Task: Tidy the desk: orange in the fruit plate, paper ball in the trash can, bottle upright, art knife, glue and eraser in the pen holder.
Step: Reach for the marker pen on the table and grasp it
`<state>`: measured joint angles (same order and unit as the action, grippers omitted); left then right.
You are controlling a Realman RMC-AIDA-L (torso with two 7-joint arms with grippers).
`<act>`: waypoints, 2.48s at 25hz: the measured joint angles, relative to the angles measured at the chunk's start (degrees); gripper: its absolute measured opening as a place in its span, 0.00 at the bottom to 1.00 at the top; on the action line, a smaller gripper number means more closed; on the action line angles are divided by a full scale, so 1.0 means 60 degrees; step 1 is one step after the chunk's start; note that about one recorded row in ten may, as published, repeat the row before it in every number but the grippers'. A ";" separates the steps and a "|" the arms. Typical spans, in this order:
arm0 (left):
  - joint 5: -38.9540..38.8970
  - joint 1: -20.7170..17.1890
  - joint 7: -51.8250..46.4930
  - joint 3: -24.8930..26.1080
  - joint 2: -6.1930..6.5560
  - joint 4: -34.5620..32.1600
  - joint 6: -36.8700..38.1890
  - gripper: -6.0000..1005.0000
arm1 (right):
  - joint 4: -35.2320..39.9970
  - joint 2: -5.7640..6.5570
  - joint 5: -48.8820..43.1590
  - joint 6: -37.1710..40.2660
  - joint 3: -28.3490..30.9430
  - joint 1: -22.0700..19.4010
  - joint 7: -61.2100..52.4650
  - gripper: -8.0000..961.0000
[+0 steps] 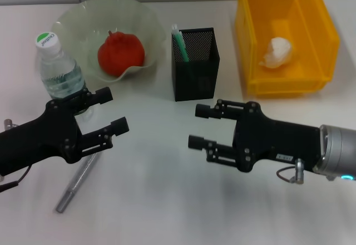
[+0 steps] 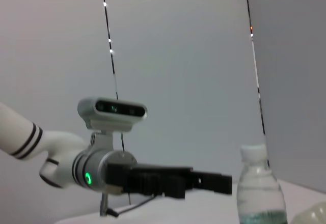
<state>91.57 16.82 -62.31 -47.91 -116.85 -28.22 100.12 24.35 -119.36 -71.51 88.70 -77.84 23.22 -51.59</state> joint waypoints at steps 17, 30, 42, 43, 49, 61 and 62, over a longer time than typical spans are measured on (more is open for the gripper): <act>0.2186 -0.0059 -0.4170 -0.0114 0.0041 -0.3862 0.0548 0.77 | -0.0790 -0.0057 0.0085 -0.0379 0.0070 -0.0164 0.0848 0.80; 0.5096 0.0658 -0.9495 -0.1510 -0.0253 -0.8833 0.0925 0.77 | -0.0938 -0.0083 0.0116 -0.0477 0.0068 -0.0113 0.0857 0.80; 0.7832 0.1746 -1.1508 -0.3717 -0.0301 -0.8892 0.0230 0.77 | -0.1228 -0.0087 0.0128 -0.0742 0.0083 0.0030 0.0865 0.80; 0.7933 0.1794 -1.1599 -0.3772 -0.0301 -0.8886 0.0191 0.77 | -0.1243 -0.0087 0.0129 -0.0756 0.0083 0.0038 0.0865 0.80; 0.8406 0.1935 -1.2101 -0.3882 -0.0301 -0.8658 -0.0112 0.77 | -0.1274 -0.0087 0.0165 -0.0860 0.0084 0.0060 0.0897 0.80; 0.8743 0.2179 -1.2173 -0.3952 -0.0314 -0.7284 -0.0874 0.77 | -0.1614 -0.0087 0.0741 -0.0882 -0.0031 0.0208 0.1352 0.80; 0.8808 0.2185 -1.2173 -0.3970 -0.0315 -0.7228 -0.0906 0.77 | -0.1631 -0.0087 0.0742 -0.0882 -0.0031 0.0213 0.1353 0.80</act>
<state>144.42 29.93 -135.36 -71.73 -118.74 -71.59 94.69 14.56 -119.88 -67.06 83.41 -78.02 24.50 -43.47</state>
